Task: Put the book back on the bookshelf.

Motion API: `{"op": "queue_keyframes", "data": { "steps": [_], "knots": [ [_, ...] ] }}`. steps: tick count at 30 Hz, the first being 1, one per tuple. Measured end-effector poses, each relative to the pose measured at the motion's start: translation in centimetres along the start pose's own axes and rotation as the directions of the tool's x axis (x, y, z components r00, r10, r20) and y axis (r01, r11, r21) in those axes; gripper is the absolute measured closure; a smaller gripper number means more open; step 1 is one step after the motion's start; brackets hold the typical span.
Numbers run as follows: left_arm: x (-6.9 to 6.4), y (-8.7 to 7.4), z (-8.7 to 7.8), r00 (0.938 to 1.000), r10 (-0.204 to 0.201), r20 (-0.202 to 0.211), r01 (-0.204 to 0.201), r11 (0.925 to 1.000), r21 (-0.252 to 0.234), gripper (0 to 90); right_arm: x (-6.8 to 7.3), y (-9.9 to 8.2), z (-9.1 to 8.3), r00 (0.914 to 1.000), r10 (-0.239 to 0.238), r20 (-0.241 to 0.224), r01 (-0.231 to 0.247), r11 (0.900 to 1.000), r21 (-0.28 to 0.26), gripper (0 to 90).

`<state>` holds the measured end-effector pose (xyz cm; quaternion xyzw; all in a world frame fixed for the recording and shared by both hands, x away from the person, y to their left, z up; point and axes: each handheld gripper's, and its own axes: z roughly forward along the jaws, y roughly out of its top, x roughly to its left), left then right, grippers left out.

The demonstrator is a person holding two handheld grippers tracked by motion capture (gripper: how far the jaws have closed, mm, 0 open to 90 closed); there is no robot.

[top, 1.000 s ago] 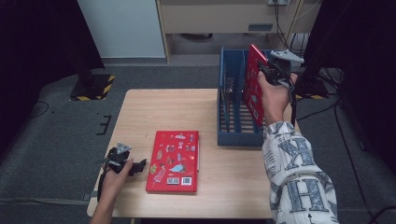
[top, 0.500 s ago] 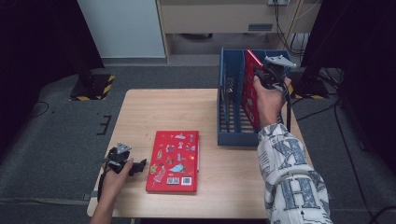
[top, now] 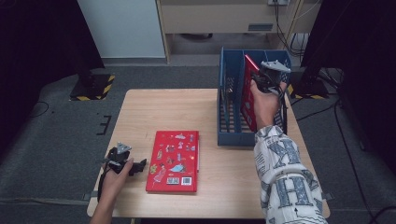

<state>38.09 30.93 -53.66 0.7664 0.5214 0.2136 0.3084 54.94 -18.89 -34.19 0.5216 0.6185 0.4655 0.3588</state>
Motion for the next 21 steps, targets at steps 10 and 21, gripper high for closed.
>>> {"op": "queue_keyframes", "data": {
  "steps": [10,21],
  "knots": [
    [0.0,0.0,0.0,1.0000,0.001,0.000,-0.001,1.0000,0.000,0.0,-0.1,-0.7,0.6,1.0000,-0.002,0.006,0.002,1.0000,0.003,79.3],
    [-0.1,0.0,0.0,1.0000,0.003,0.003,-0.003,1.0000,-0.001,0.0,-0.1,-1.4,1.0,0.9998,0.011,0.015,-0.011,0.9999,0.002,79.3]
  ]
}}
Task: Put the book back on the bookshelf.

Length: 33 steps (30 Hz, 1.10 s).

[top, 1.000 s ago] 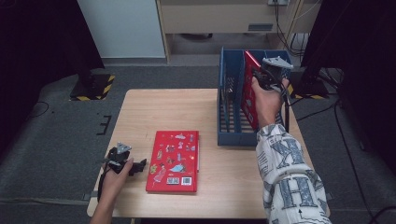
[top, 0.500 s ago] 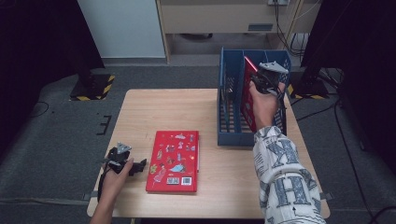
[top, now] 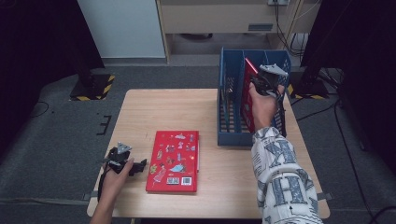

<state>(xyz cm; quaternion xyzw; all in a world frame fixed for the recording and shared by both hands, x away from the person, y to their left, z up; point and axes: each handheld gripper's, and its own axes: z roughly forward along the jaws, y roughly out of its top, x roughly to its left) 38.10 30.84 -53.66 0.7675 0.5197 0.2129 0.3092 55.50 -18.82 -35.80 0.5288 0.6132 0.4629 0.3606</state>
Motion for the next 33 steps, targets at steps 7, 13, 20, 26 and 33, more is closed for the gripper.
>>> {"op": "queue_keyframes", "data": {
  "steps": [7,13,20,26,33],
  "knots": [
    [0.0,0.0,0.0,1.0000,0.002,0.002,-0.002,1.0000,0.000,0.0,0.2,0.0,-0.1,1.0000,0.000,0.002,0.000,1.0000,0.008,79.2],
    [0.0,0.0,0.0,1.0000,0.003,0.002,-0.003,1.0000,0.001,0.0,0.2,0.1,-0.5,1.0000,0.000,0.001,0.000,0.9985,0.055,79.0],
    [-0.1,0.0,0.0,1.0000,0.003,0.003,-0.003,1.0000,0.001,0.0,0.0,-0.1,-1.2,0.9998,-0.007,-0.016,0.009,0.9957,0.093,78.9],
    [-0.1,0.0,0.0,1.0000,0.005,0.004,-0.005,1.0000,0.001,0.0,0.3,-0.3,-1.4,0.9994,-0.025,-0.024,0.028,0.9939,0.106,78.7],
    [-0.1,0.0,0.0,1.0000,0.005,0.004,-0.005,1.0000,0.001,0.0,0.2,-0.7,-1.7,0.9995,-0.021,-0.022,0.024,0.9927,0.119,78.7]
  ]
}}
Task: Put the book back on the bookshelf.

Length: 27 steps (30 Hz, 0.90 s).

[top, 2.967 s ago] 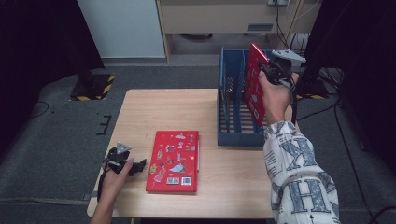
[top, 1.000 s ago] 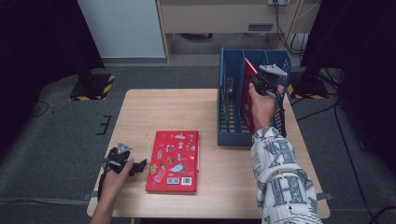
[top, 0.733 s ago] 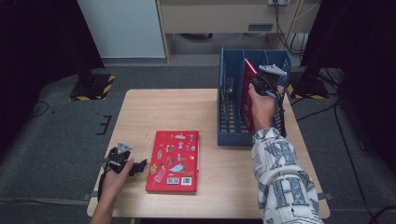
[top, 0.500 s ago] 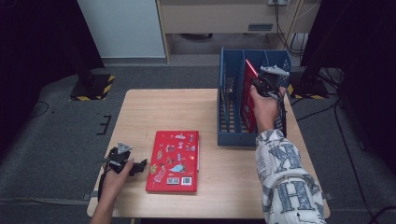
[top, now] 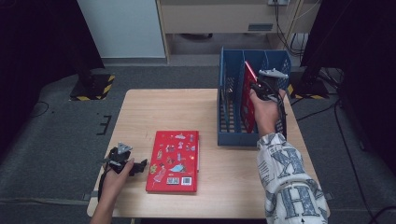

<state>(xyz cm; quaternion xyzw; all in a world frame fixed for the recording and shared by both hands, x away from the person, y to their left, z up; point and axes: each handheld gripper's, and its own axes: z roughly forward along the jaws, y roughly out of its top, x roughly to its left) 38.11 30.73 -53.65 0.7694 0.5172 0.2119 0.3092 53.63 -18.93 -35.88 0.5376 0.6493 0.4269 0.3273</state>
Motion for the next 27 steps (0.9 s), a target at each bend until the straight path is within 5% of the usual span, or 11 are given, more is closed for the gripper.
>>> {"op": "queue_keyframes", "data": {
  "steps": [27],
  "knots": [
    [-0.05,0.01,0.02,1.0000,-0.001,0.000,0.001,1.0000,0.000,0.0,-0.03,0.47,-0.97,0.9993,-0.019,-0.032,0.019,0.9998,0.001,73.8]
  ]
}}
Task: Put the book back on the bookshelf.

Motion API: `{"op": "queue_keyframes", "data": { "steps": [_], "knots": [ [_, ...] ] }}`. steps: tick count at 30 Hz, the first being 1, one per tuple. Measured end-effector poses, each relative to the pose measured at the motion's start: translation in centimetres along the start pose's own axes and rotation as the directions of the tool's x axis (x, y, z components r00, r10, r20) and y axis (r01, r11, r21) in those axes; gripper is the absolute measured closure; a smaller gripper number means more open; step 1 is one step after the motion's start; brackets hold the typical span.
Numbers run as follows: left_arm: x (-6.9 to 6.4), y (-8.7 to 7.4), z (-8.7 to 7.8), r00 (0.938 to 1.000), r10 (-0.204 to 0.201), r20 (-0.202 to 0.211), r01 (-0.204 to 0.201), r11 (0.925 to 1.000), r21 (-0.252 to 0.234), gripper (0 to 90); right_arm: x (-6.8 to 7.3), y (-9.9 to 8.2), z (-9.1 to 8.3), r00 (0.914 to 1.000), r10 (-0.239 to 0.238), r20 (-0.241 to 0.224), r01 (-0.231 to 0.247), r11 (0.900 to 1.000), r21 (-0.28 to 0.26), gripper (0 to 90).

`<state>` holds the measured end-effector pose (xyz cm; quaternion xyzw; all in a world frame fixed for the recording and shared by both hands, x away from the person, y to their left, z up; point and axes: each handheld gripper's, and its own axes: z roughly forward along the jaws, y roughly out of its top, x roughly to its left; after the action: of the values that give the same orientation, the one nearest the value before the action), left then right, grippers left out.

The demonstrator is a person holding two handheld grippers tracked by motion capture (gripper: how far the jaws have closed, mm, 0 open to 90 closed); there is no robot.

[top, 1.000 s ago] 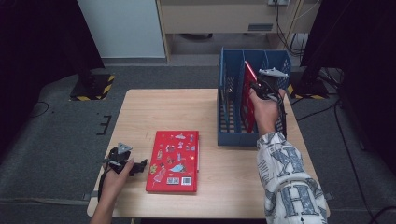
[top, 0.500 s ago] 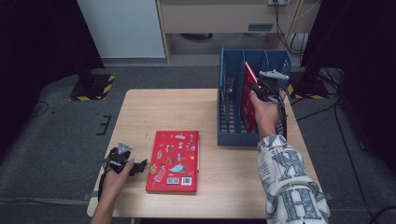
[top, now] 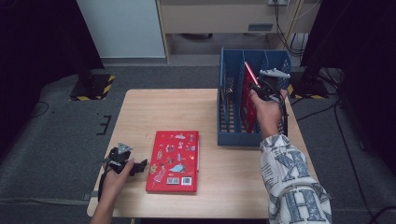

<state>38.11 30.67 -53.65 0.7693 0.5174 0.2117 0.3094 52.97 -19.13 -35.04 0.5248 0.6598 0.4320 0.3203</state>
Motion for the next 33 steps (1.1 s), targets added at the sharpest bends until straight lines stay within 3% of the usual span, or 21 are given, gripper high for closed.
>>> {"op": "queue_keyframes", "data": {
  "steps": [18,33],
  "knots": [
    [0.0,0.0,0.0,1.0000,0.001,0.001,-0.001,1.0000,0.000,0.0,0.1,1.4,0.1,0.9998,-0.018,-0.005,0.018,0.9994,0.029,71.5],
    [-0.1,0.0,0.0,1.0000,0.004,0.003,-0.004,1.0000,0.000,0.0,0.1,1.7,0.8,0.9998,-0.017,0.005,0.016,0.9972,0.073,77.2]
  ]
}}
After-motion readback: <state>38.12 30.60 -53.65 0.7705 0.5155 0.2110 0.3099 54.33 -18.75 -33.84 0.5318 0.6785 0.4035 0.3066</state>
